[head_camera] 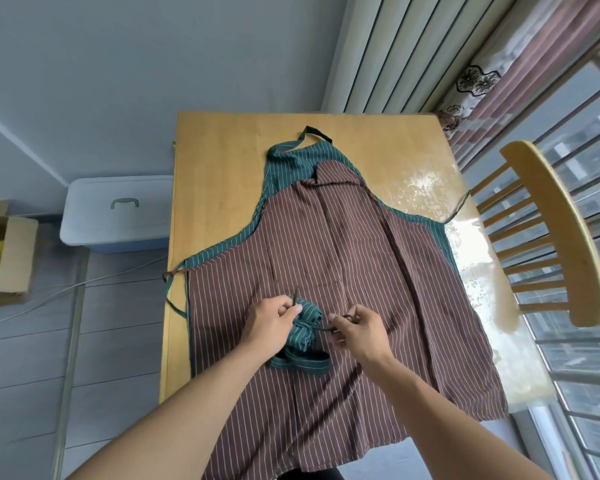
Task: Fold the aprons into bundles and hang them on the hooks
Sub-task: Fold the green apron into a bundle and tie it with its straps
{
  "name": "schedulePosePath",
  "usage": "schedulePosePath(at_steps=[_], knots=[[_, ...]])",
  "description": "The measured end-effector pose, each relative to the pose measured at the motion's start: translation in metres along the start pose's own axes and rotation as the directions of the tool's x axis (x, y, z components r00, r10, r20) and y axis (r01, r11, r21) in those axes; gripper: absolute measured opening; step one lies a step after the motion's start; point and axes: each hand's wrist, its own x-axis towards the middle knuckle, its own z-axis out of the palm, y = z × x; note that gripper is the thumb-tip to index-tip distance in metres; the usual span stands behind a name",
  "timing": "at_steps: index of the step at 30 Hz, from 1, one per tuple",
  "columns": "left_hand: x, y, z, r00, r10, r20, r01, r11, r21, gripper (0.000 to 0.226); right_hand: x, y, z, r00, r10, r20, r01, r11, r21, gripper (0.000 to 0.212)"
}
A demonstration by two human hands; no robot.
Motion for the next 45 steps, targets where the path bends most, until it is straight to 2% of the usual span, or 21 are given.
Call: schedulePosePath(at_steps=[3,5,9,10,12,14,18,22,24,26,29,34,37,40,45], knots=[[0.002,-0.003,0.004,0.999,0.009,-0.030,-0.006,0.995,0.096,0.028,-0.007,-0.009,0.006,0.985,0.012,0.173,-0.050,0.975,0.216,0.025],[0.005,-0.004,0.003,1.000,0.021,-0.013,-0.019,0.994,0.109,0.031,-0.008,-0.013,0.009,0.970,-0.051,0.236,0.000,0.978,0.210,0.022],[0.003,-0.001,0.000,0.998,0.045,0.052,-0.054,0.984,0.169,0.016,-0.010,-0.023,0.018,0.928,-0.230,0.293,0.249,0.968,-0.029,0.013],[0.002,-0.001,-0.001,0.996,0.053,0.073,-0.065,0.984,0.169,0.012,-0.008,-0.025,0.020,0.913,-0.278,0.299,0.322,0.940,-0.110,0.013],[0.002,-0.001,-0.003,0.993,0.060,0.099,-0.074,0.987,0.140,0.020,-0.001,-0.029,0.023,0.895,-0.348,0.281,0.424,0.860,-0.284,0.012],[0.003,-0.002,-0.004,0.991,0.051,0.123,-0.065,0.991,0.118,0.019,0.010,-0.035,0.026,0.883,-0.380,0.276,0.467,0.771,-0.432,0.013],[0.004,-0.002,-0.006,0.986,0.065,0.152,-0.078,0.994,0.077,0.018,0.024,-0.044,0.029,0.914,-0.277,0.297,0.391,0.798,-0.459,0.005],[-0.001,0.001,-0.008,0.980,0.027,0.197,-0.043,0.996,0.077,0.016,0.024,-0.045,0.033,0.930,-0.263,0.255,0.351,0.838,-0.417,0.007],[-0.003,0.003,-0.008,0.981,0.021,0.192,-0.039,0.995,0.087,0.018,0.024,-0.045,0.032,0.937,-0.243,0.252,0.327,0.863,-0.385,0.016],[-0.001,0.007,-0.006,0.986,0.028,0.166,-0.046,0.993,0.107,0.023,0.027,-0.045,0.029,0.943,-0.209,0.261,0.284,0.912,-0.296,0.035],[0.001,0.008,-0.005,0.986,0.023,0.163,-0.045,0.990,0.131,0.026,0.030,-0.043,0.025,0.944,-0.209,0.256,0.289,0.898,-0.331,0.052],[0.002,0.000,-0.002,0.989,-0.052,0.138,0.035,0.991,0.126,0.031,0.025,-0.038,0.019,0.954,-0.231,0.190,0.292,0.860,-0.418,0.035],[0.004,0.001,-0.003,0.986,-0.064,0.157,0.063,0.998,0.014,0.028,0.022,-0.033,0.014,0.955,-0.228,0.192,0.293,0.836,-0.464,0.025],[0.007,0.001,-0.008,0.980,-0.061,0.189,0.075,0.995,-0.065,0.025,0.017,-0.029,0.013,0.948,-0.228,0.223,0.313,0.794,-0.521,0.018],[0.010,-0.005,-0.010,0.970,-0.047,0.237,0.060,0.997,-0.047,0.026,0.013,-0.028,0.023,0.908,-0.288,0.303,0.417,0.675,-0.609,0.015]])
